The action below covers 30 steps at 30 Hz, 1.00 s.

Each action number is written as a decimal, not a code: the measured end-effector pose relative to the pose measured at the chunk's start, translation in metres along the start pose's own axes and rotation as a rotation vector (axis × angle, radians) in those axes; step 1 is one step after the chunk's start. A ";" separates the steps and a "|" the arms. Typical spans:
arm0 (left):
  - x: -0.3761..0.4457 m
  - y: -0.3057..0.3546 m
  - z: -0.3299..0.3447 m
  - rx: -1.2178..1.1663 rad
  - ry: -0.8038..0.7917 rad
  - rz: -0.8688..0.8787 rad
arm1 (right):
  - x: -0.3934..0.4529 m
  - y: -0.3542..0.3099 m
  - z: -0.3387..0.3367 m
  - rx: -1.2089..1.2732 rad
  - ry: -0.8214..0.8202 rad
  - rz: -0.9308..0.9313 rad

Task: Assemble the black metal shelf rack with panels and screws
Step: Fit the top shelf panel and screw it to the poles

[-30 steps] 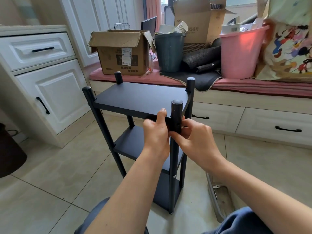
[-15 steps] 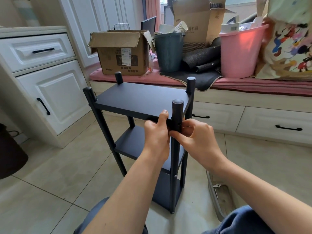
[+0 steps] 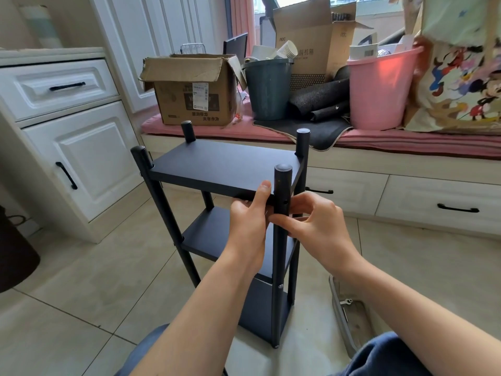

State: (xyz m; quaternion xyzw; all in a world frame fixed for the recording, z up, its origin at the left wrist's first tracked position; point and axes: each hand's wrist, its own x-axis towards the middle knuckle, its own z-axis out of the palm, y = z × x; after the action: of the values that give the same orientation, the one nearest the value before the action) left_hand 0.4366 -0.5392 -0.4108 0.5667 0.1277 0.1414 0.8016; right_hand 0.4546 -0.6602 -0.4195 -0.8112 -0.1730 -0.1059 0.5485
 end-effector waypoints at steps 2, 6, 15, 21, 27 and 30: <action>-0.001 0.000 0.000 -0.038 -0.017 -0.002 | 0.001 0.001 0.000 0.009 0.005 0.018; -0.002 0.000 0.000 -0.139 -0.075 -0.040 | 0.003 0.004 0.000 0.042 0.029 0.057; -0.003 -0.012 0.017 -0.124 -0.163 -0.076 | 0.012 0.012 -0.012 0.093 0.092 0.120; -0.011 -0.010 0.009 0.552 -0.060 0.236 | 0.012 0.020 -0.026 0.159 -0.013 0.146; -0.019 0.001 0.003 0.816 0.175 0.561 | 0.012 0.024 -0.031 0.271 -0.051 0.183; -0.018 0.004 0.002 0.856 0.207 0.632 | 0.015 0.023 -0.028 0.419 -0.078 0.238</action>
State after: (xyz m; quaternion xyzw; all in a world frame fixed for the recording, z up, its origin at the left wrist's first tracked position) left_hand 0.4200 -0.5461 -0.4059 0.8366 0.0756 0.3658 0.4008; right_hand 0.4781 -0.6909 -0.4228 -0.6978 -0.1153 0.0293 0.7063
